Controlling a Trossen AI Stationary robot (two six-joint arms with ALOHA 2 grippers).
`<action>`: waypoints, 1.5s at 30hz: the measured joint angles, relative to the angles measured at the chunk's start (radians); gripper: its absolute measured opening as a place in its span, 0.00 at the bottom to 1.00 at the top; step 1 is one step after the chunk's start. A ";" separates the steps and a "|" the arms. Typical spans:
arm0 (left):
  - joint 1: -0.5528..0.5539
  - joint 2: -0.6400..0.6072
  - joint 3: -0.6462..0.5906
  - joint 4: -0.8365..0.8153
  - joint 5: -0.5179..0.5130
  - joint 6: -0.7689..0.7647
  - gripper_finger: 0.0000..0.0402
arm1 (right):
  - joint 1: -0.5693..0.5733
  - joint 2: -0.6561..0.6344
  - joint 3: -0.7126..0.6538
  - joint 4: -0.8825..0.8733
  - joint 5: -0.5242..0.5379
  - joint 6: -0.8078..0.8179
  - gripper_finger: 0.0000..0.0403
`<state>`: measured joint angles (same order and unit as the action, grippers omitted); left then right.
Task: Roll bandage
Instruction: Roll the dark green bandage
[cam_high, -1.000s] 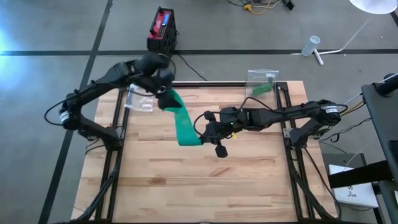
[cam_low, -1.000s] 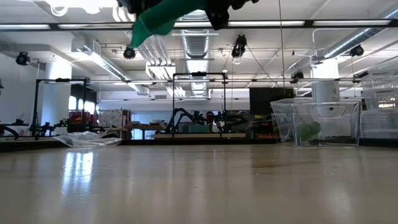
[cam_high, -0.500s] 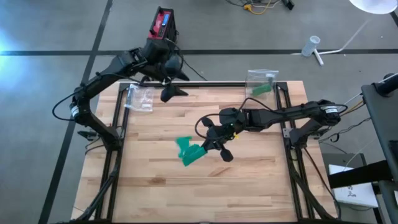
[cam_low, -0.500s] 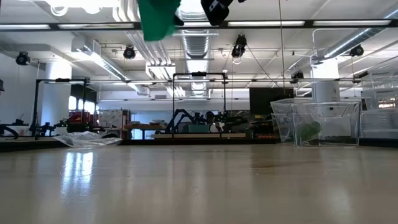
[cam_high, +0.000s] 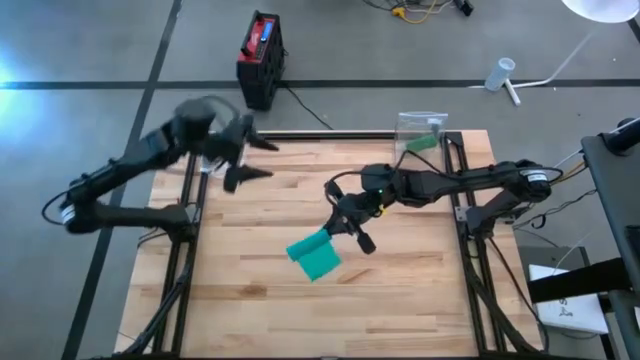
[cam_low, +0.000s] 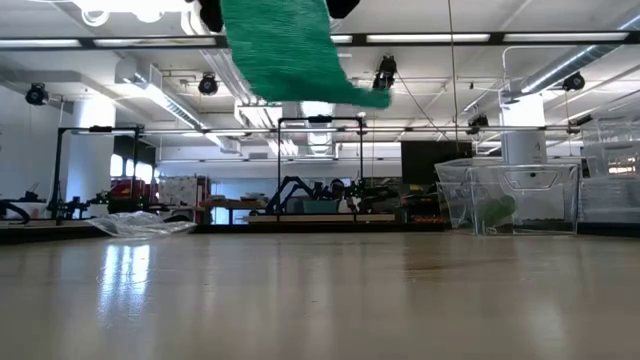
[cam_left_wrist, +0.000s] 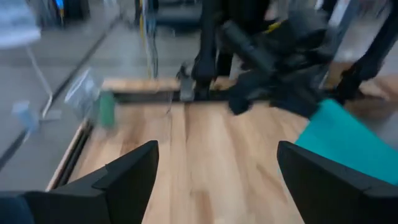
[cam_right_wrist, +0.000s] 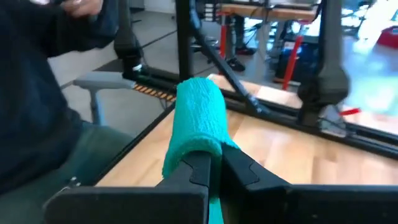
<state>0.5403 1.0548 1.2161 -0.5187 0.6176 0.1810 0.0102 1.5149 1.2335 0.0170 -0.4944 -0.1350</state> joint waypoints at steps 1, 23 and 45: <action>-0.009 -0.055 -0.080 0.084 0.000 -0.028 0.79 | -0.006 -0.008 0.000 -0.003 0.016 -0.003 0.01; -0.232 -0.268 -0.790 1.068 -0.274 -0.217 0.80 | -0.127 -0.102 -0.002 0.050 0.274 0.230 0.01; -0.239 0.127 -0.621 1.267 -0.294 -0.199 0.13 | -0.133 -0.099 -0.002 0.092 0.248 0.294 0.01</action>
<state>0.3016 1.1813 0.5946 0.7479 0.3233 -0.0180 -0.1223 1.4157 1.2316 0.1086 -0.2461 0.1593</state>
